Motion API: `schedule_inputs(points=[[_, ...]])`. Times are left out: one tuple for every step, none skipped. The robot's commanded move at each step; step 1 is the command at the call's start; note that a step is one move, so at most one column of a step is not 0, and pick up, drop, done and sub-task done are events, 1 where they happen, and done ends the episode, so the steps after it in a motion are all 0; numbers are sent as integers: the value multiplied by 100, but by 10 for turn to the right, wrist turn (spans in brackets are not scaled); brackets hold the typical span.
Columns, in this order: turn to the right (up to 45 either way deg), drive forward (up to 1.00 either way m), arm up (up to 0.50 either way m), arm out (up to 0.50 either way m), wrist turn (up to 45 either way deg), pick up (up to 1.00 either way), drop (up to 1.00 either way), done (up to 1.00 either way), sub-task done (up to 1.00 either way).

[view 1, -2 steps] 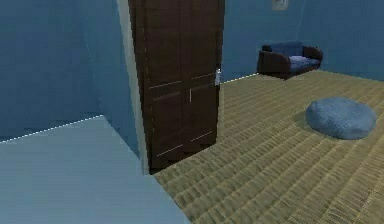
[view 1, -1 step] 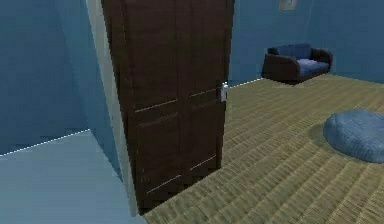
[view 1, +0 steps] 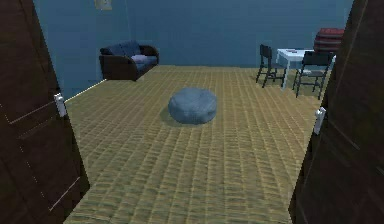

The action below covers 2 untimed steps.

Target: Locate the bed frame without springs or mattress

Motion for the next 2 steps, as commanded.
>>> schedule_inputs(points=[[60,0,0,0,0,0,0,0,0],[0,100,0,0,0,0,0,0,0]])
